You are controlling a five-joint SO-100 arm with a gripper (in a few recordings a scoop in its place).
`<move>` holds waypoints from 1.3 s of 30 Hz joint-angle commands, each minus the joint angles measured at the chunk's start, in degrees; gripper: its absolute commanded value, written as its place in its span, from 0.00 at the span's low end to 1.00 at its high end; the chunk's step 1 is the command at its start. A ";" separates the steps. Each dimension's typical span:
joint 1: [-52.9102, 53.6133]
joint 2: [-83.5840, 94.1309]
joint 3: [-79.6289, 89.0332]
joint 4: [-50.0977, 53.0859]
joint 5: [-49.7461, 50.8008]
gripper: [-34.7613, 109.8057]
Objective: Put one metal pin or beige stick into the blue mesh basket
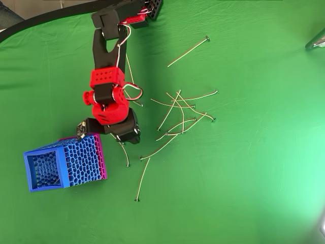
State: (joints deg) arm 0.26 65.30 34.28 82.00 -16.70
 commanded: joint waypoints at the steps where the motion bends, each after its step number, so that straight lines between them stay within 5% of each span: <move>1: 2.11 7.56 -1.23 1.85 0.18 0.24; 19: 26.89 10.63 -22.32 1.32 -1.14 0.24; 39: 33.57 -11.60 -45.09 0.62 -4.66 0.24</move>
State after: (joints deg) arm 33.31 54.05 -8.53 83.76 -20.57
